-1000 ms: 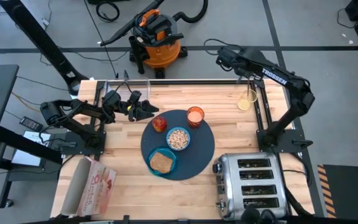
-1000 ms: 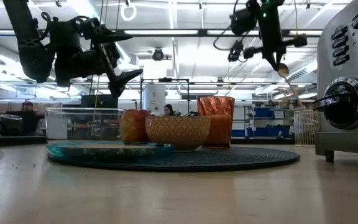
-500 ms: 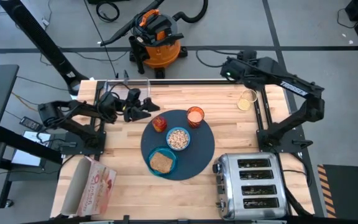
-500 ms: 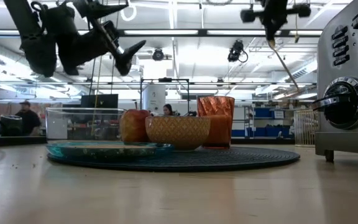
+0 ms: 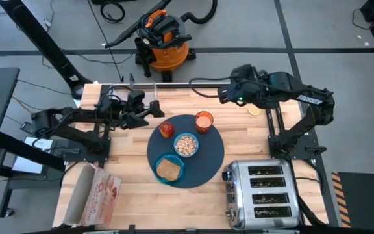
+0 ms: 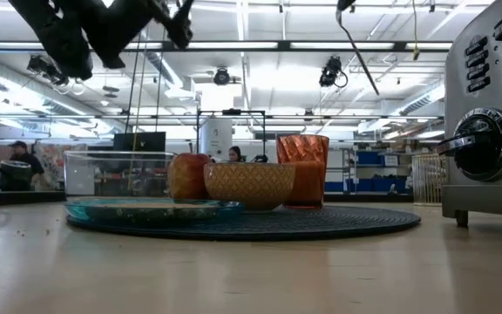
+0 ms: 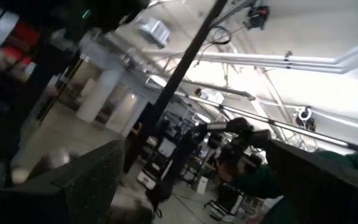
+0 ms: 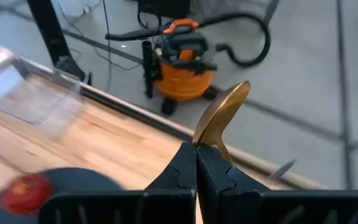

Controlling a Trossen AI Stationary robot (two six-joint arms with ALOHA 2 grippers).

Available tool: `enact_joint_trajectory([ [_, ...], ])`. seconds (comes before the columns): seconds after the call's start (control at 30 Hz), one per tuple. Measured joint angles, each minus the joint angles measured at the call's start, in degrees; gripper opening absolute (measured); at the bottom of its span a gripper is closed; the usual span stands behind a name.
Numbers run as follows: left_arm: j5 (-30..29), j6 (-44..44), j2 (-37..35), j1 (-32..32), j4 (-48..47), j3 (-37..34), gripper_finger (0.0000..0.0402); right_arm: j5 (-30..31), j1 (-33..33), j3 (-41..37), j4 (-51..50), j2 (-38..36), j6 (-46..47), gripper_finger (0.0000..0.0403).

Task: Arrange a breakfast setting
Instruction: Put the spoon from the cup on the right side of the bowl on the placemat

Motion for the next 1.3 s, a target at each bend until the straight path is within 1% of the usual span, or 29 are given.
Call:
enact_joint_trajectory([
  [0.07,-1.2,1.6,-1.2,-0.9,-0.7,0.5,0.0396,-0.8,1.9,0.0,-0.5,0.0,6.4,0.0000],
  [0.13,-2.6,3.1,-2.3,-1.8,-3.4,0.9,0.0396,-3.0,3.7,0.0,-0.8,0.0,13.8,0.0000],
  [0.3,-5.6,7.1,-3.4,-3.8,-11.7,1.2,0.0396,-12.8,7.0,0.0,-7.0,-0.1,31.9,0.0000],
  [0.37,-7.1,8.2,-3.4,-4.6,-13.7,1.3,0.0396,-15.9,8.4,-0.1,-6.7,-0.1,35.4,0.0000],
  [0.47,-10.0,10.2,-3.4,-6.2,-15.0,1.3,0.0396,-19.0,9.9,-0.2,-5.6,0.0,40.3,0.0000],
  [0.6,-12.8,11.8,-3.4,-8.1,-15.3,1.3,0.0396,-21.6,11.5,-0.6,-6.7,0.9,46.4,0.0000],
  [0.73,-16.3,14.2,-3.4,-10.7,-16.7,1.3,0.0396,-26.4,14.6,-0.6,-6.5,2.0,50.4,0.0000],
  [0.87,-19.1,17.7,-3.4,-13.0,-21.0,1.3,0.0396,-29.2,16.6,-0.6,-5.0,3.6,52.3,0.0000],
  [0.97,-20.5,19.4,-3.4,-14.1,-23.1,1.3,0.0396,-30.4,17.0,-0.6,-1.8,5.5,53.6,0.0000],
  [1.1,-20.5,20.9,-3.4,-14.8,-24.6,1.3,0.0396,-32.8,16.7,-0.6,2.6,10.1,53.7,0.0000],
  [1.2,-18.4,19.7,-3.8,-15.4,-25.3,1.3,0.0396,-37.0,15.8,-0.6,2.9,14.4,56.1,0.0000],
  [1.3,-16.4,19.9,-5.5,-17.5,-26.6,1.3,0.0396,-41.6,14.4,-0.6,3.9,18.0,56.8,0.0000],
])
